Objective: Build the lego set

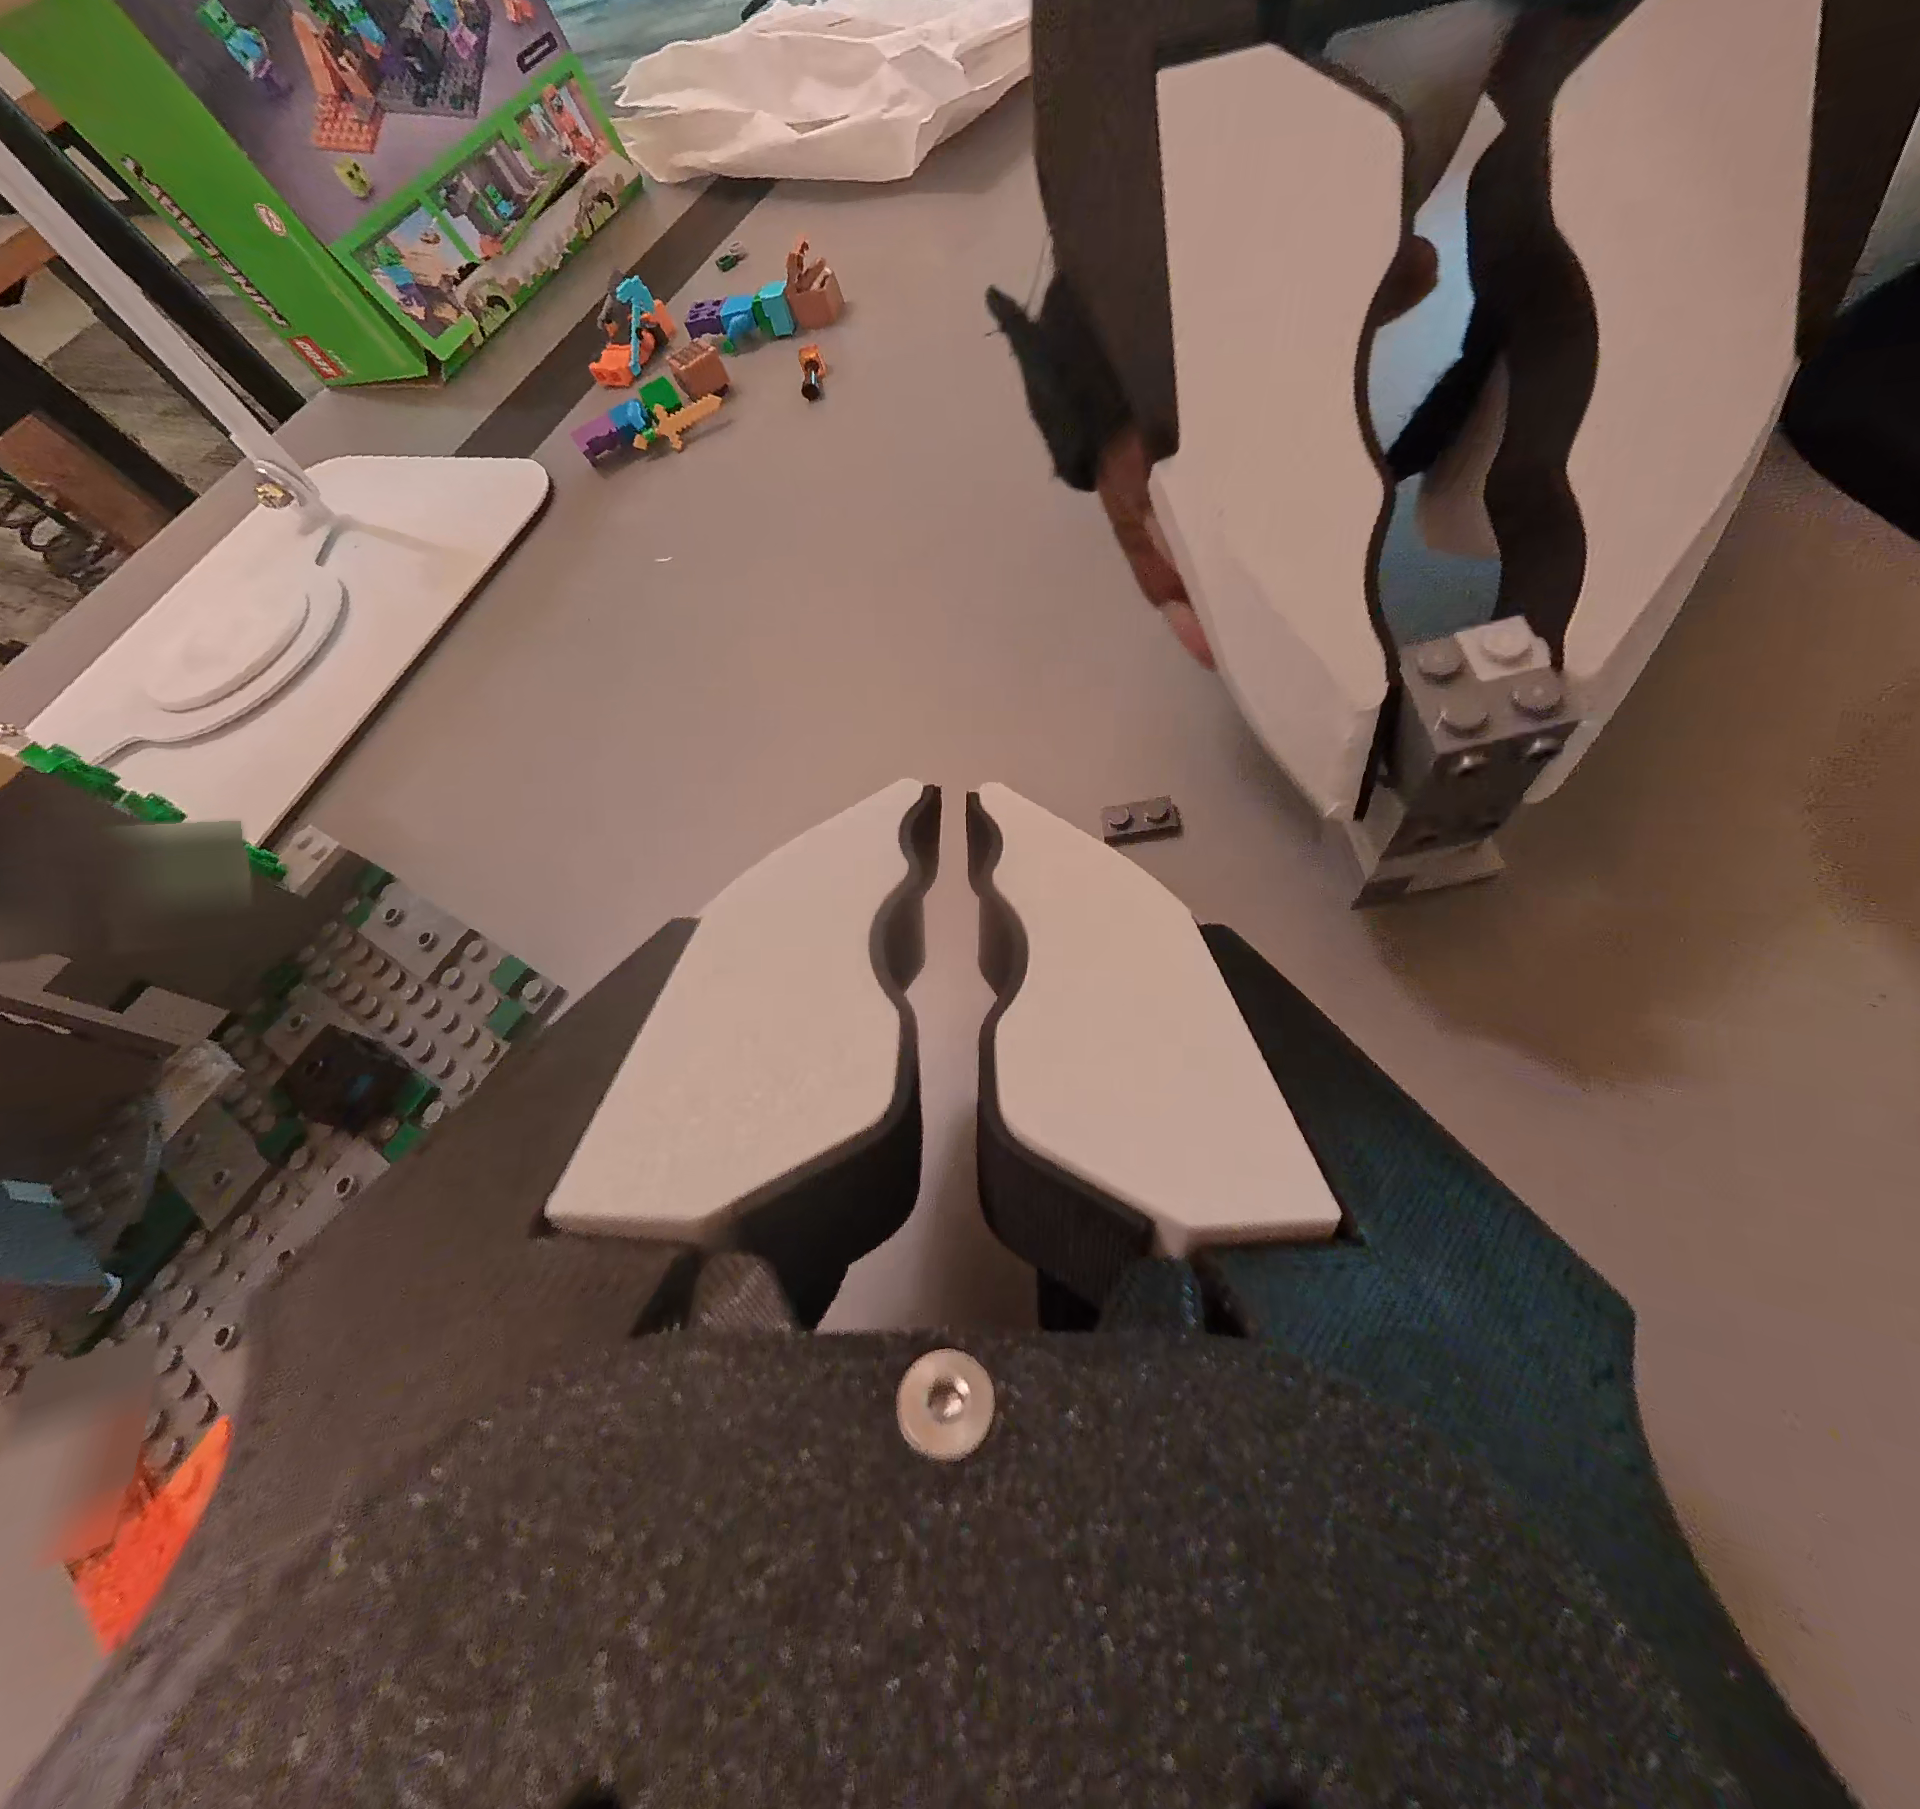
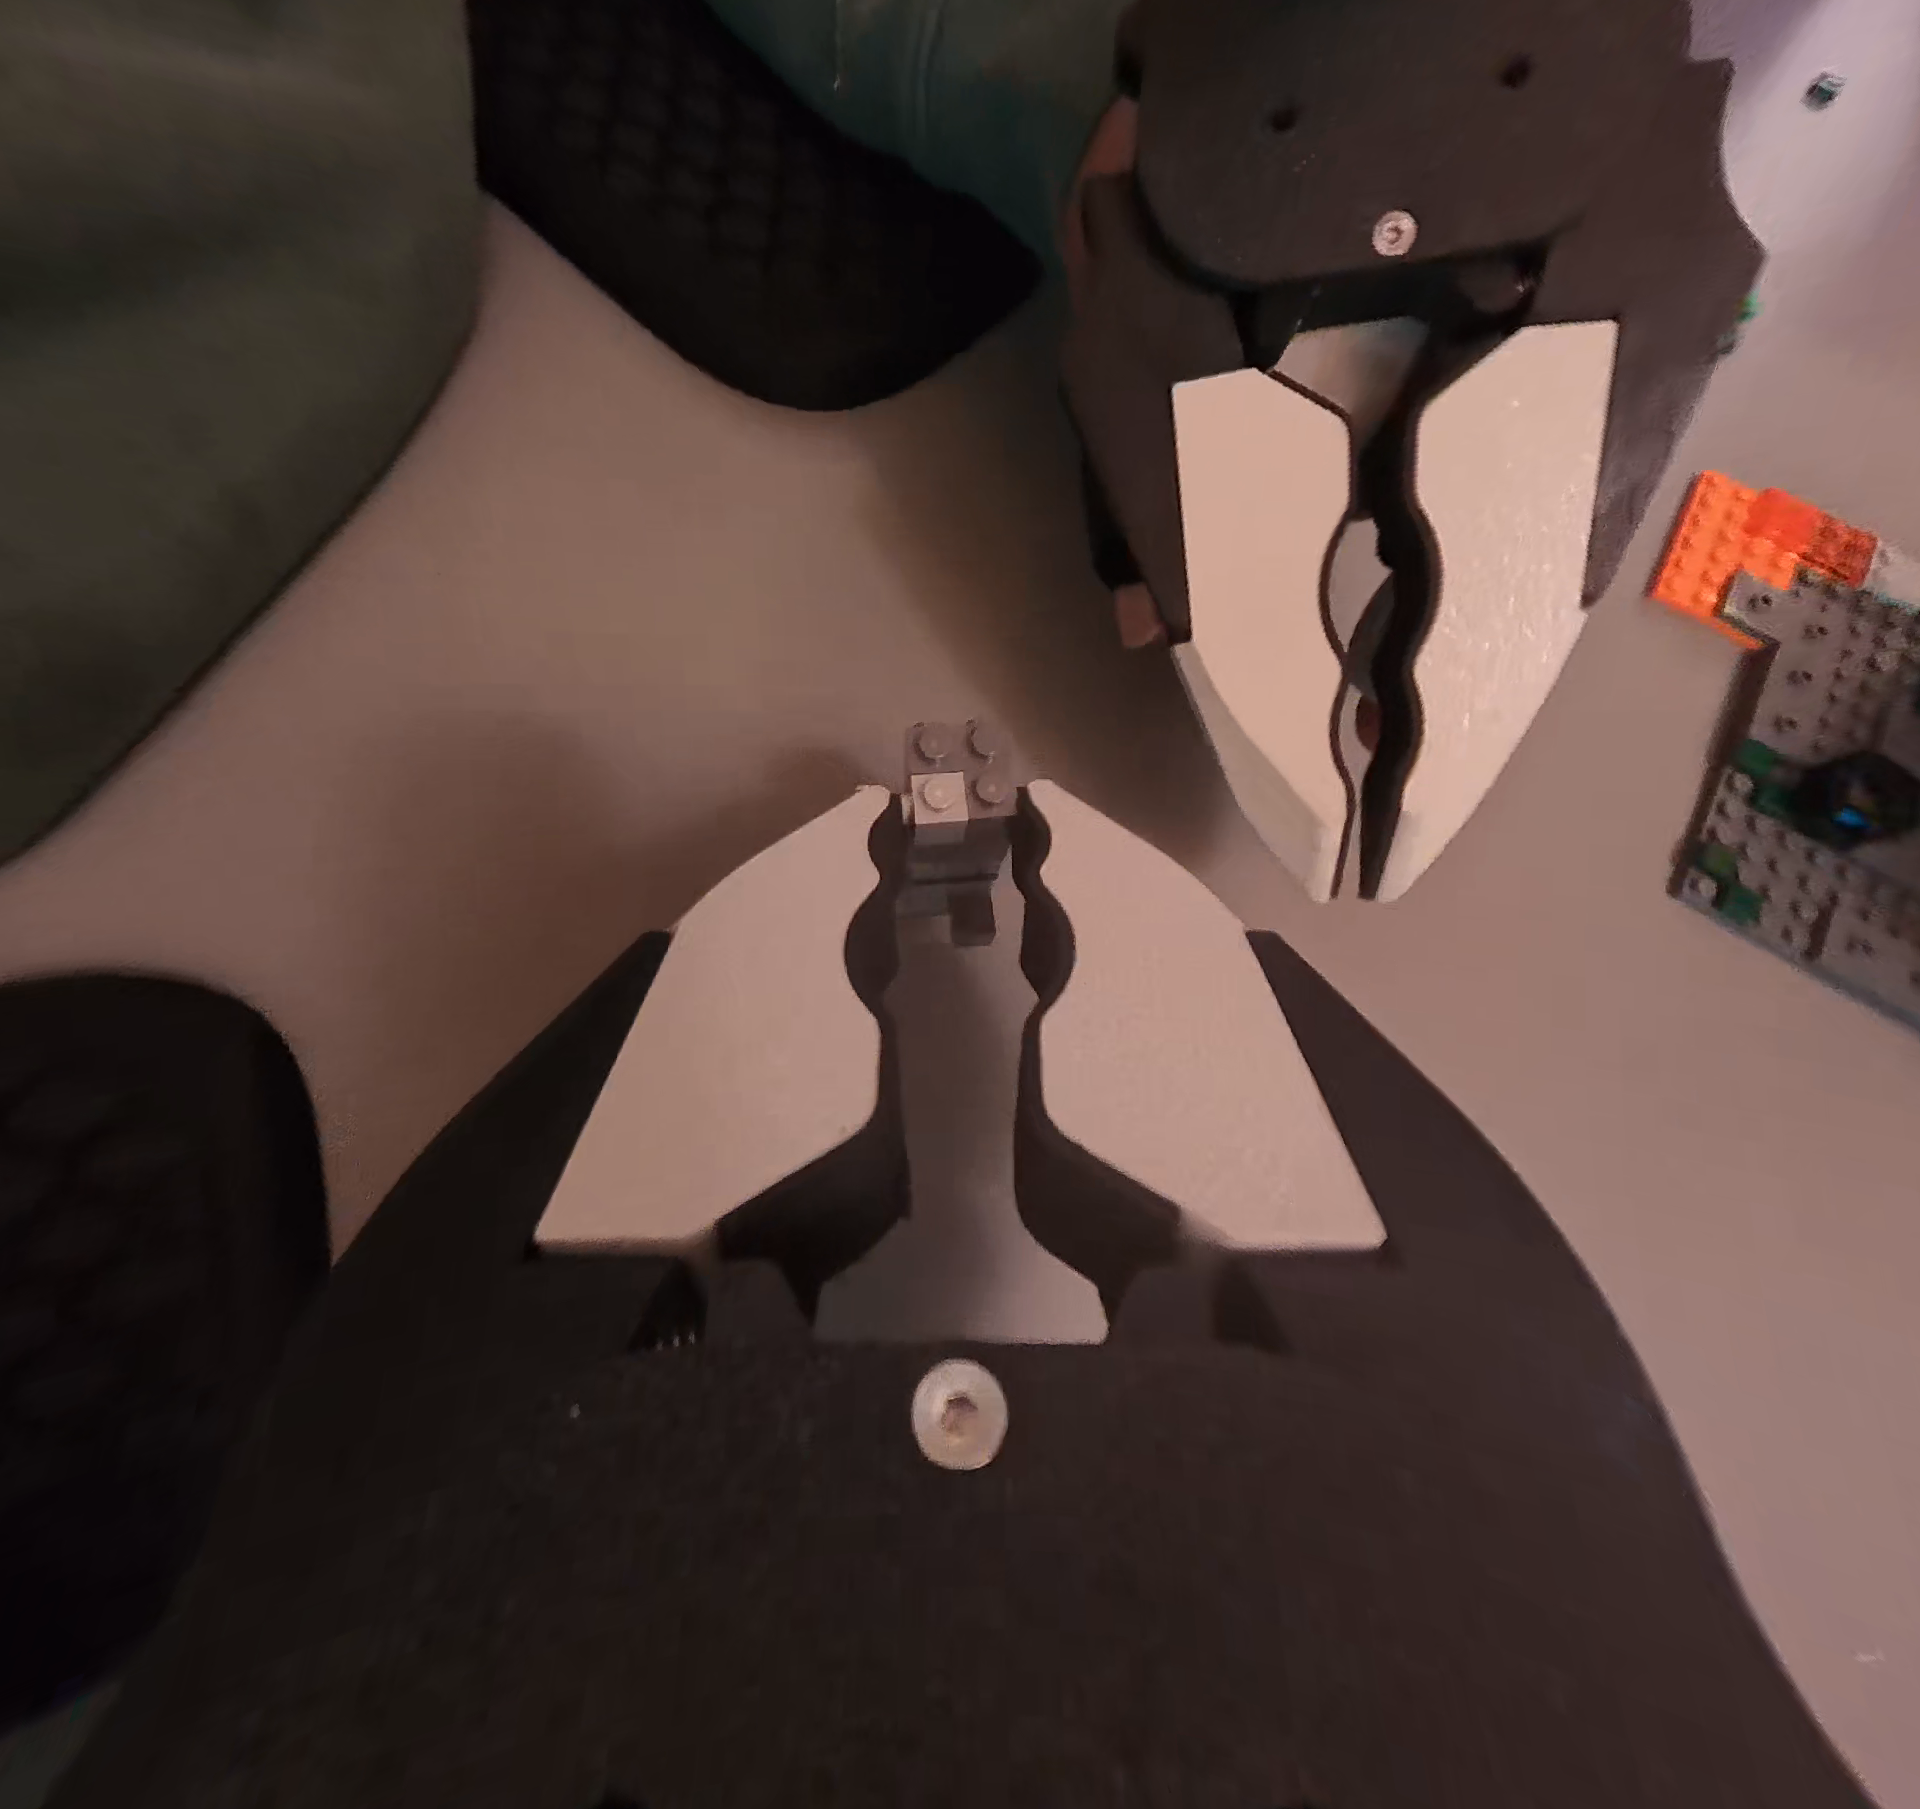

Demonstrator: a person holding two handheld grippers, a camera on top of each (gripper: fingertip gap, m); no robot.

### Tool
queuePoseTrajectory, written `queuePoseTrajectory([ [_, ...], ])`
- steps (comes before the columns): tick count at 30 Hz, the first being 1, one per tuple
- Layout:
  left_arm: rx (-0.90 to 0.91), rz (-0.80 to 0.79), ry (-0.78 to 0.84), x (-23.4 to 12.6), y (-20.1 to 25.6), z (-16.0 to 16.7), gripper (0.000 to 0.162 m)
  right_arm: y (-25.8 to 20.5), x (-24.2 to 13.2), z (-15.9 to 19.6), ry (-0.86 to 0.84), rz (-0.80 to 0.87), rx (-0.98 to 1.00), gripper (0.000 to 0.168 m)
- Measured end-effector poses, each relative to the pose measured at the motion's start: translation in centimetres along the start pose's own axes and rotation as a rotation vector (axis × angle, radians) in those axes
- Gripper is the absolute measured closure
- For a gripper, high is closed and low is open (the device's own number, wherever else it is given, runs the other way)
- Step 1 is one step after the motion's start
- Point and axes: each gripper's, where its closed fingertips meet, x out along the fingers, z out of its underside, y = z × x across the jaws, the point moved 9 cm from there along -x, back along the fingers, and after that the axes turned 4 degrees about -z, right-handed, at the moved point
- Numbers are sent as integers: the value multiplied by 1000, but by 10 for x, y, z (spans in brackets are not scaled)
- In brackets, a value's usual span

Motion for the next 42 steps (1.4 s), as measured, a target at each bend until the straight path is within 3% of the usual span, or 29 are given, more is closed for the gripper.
queuePoseTrajectory([
  [11, -14, 13, 3, 0, -1, 1, 157, 6, 12, 14, -64, -34, 14, 147],
  [18, -22, -11, -2, -1, -3, 1, 157, -4, -6, 9, -80, 143, 193, 119],
  [22, -18, -13, -6, -1, -2, 0, 157, -25, -5, 6, -100, 341, 351, 121],
  [28, -30, -16, -8, 0, 0, -1, 157, -44, 15, -9, -4, 621, 702, 133],
  [34, -18, -28, 2, -3, 0, -3, 157, -47, 31, -20, -19, 778, 690, 135],
  [36, -18, -26, 1, -3, 0, -3, 157, -44, 28, -18, -27, 780, 673, 147],
  [42, 9, -9, -18, -1, 3, -1, 157, -40, 15, -8, -49, 711, 617, 148],
])
